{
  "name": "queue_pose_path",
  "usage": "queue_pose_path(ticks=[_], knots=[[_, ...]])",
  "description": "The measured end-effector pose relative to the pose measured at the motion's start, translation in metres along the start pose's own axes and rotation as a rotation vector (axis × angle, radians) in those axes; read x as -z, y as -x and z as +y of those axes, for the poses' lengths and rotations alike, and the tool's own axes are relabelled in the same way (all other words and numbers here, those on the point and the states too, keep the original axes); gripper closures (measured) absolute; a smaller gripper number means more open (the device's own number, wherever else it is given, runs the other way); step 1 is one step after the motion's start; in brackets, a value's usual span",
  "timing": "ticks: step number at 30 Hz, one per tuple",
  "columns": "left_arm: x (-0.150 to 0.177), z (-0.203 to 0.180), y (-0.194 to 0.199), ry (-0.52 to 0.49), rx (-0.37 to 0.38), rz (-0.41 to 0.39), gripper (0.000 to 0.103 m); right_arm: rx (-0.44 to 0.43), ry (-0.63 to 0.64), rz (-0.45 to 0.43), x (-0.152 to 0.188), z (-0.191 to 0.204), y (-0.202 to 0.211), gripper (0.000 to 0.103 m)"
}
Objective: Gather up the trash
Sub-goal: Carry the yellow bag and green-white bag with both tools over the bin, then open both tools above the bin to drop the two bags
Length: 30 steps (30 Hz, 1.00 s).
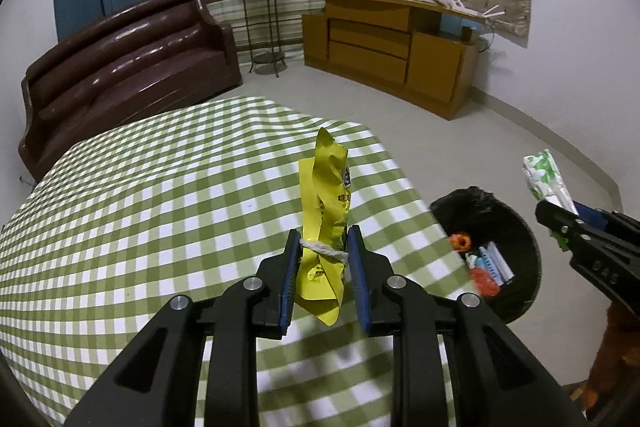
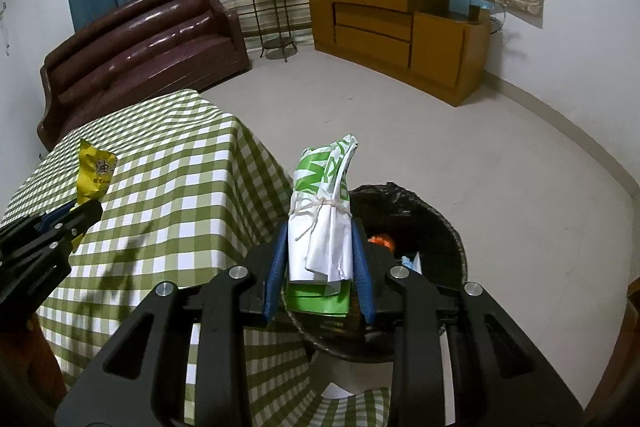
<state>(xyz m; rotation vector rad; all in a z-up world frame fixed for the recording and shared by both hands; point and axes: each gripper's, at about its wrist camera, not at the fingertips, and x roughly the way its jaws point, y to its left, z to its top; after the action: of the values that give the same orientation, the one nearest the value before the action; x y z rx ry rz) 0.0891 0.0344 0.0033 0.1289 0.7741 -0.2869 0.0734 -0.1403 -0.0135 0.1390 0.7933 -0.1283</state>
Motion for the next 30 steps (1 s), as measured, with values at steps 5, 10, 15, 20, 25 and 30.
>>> queue_pose_path(ticks=[5, 10, 15, 20, 25, 30], knots=[[-0.001, -0.021, 0.005, -0.026, 0.034, -0.013, 0.078, 0.019, -0.012, -0.012, 0.0, -0.009, 0.007, 0.073], [-0.004, -0.045, 0.005, -0.059, 0.066, -0.023, 0.078, 0.044, -0.032, -0.021, 0.0, -0.022, 0.011, 0.073], [-0.011, -0.063, -0.002, -0.084, 0.089, -0.029, 0.078, 0.065, -0.054, -0.028, -0.003, -0.036, 0.012, 0.073], [-0.016, -0.079, -0.01, -0.104, 0.108, -0.028, 0.078, 0.077, -0.069, -0.028, -0.003, -0.043, 0.009, 0.073], [-0.019, -0.096, -0.022, -0.133, 0.124, -0.019, 0.078, 0.086, -0.074, -0.021, -0.005, -0.051, 0.002, 0.073], [-0.02, -0.107, -0.034, -0.156, 0.123, -0.01, 0.078, 0.097, -0.088, -0.012, -0.004, -0.056, -0.007, 0.073]])
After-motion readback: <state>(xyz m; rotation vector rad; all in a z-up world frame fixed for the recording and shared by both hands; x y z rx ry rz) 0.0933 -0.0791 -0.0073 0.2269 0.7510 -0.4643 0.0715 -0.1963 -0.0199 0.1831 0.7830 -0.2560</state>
